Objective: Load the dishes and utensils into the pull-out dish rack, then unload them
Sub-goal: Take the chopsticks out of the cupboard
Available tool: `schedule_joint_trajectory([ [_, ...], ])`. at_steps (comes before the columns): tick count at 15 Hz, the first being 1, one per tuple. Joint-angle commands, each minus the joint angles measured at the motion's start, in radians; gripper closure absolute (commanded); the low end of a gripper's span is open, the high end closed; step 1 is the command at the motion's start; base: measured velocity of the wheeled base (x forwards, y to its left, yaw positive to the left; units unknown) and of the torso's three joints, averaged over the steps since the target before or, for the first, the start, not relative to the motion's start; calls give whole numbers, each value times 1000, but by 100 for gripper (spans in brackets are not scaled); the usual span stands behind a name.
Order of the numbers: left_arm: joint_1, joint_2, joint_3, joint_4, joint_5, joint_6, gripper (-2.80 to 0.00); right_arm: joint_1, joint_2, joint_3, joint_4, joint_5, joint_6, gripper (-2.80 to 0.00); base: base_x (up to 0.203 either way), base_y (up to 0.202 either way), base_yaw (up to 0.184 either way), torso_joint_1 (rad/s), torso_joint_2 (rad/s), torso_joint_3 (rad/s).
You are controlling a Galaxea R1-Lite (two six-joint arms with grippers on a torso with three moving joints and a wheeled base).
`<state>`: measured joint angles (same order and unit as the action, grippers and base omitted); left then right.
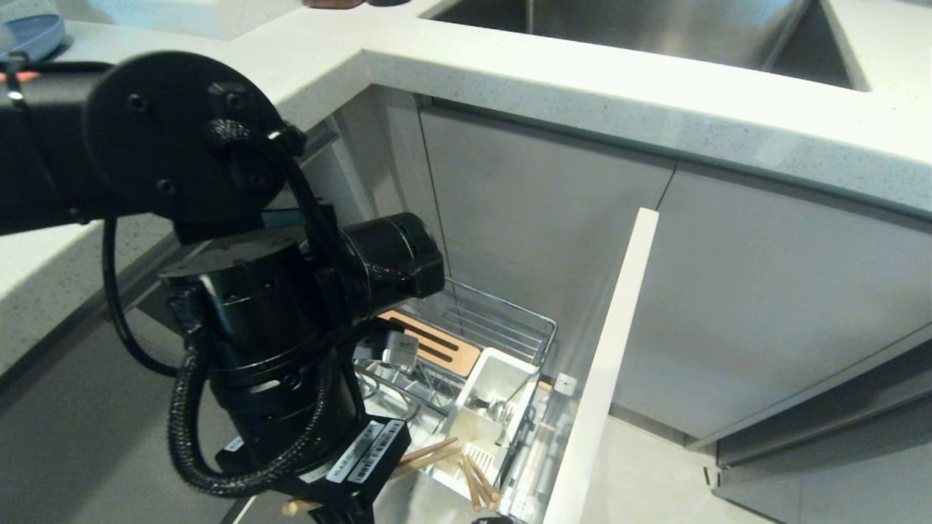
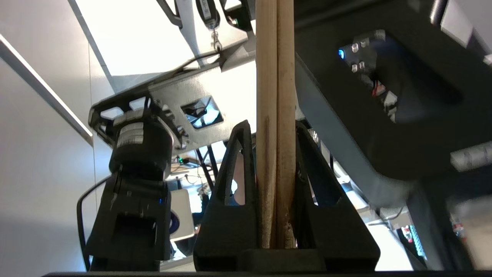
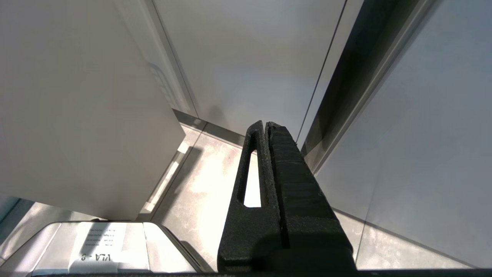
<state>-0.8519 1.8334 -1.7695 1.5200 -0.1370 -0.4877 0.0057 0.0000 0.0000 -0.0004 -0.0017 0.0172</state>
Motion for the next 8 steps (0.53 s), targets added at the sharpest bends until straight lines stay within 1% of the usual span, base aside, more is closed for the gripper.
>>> schedule_joint_trajectory([
  [1,-17,-51,-10,10,-3,-2,0,0,0,2,-1,0,0,0,0,0,0,0,0,0],
  [3,-42,-93,-21,10,-4,-7,0,0,0,2,-1,0,1,0,0,0,0,0,0,0],
  [5,-75,-130,-60,10,-3,-19,0,0,0,2,0,0,0,0,0,0,0,0,0,0],
  [8,-105,-177,-111,10,-4,-29,0,0,0,2,-1,0,1,0,0,0,0,0,0,0],
])
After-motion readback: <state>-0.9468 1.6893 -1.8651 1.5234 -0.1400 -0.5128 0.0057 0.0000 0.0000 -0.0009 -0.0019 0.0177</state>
